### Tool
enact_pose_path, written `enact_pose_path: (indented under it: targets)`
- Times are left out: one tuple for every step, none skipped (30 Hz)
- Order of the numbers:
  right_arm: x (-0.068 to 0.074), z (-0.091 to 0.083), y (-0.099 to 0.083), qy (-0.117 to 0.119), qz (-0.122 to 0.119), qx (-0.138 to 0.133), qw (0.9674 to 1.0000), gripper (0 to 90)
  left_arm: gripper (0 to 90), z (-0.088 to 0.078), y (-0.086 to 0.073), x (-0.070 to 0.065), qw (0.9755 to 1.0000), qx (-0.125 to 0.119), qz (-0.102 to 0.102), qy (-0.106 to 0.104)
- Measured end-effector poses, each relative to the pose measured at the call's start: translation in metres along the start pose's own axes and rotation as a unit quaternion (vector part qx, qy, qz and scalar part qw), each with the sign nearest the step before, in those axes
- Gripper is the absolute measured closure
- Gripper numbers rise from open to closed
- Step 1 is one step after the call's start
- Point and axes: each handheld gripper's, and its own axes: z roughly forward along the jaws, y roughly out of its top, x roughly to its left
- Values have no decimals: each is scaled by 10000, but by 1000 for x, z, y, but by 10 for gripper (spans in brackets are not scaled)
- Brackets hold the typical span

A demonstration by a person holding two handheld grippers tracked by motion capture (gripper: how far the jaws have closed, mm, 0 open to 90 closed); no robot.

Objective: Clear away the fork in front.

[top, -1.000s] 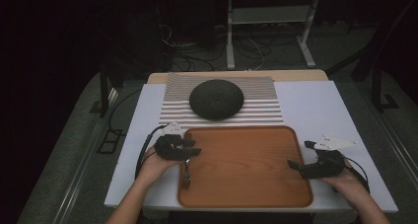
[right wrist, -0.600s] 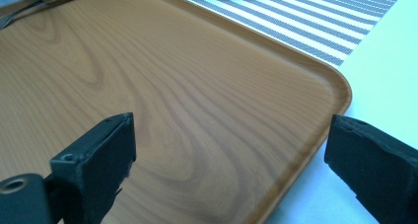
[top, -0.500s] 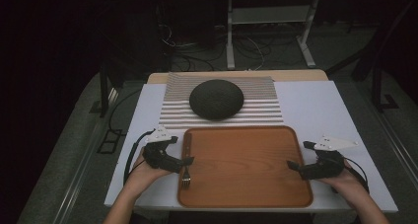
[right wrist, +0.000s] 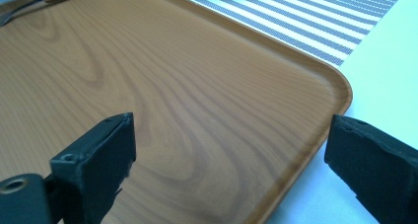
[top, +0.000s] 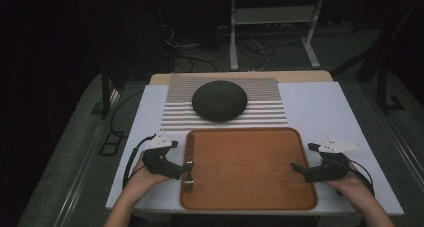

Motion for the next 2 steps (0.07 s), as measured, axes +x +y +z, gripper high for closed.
enact_pose_path:
  targets:
    - [0,0,0,6,-8,-13,10000,54,0,0,0,0,10000,0,-9,7]
    - [-1,-1,0,10,-9,-20,10000,54,0,0,0,1,10000,9,-13,5]
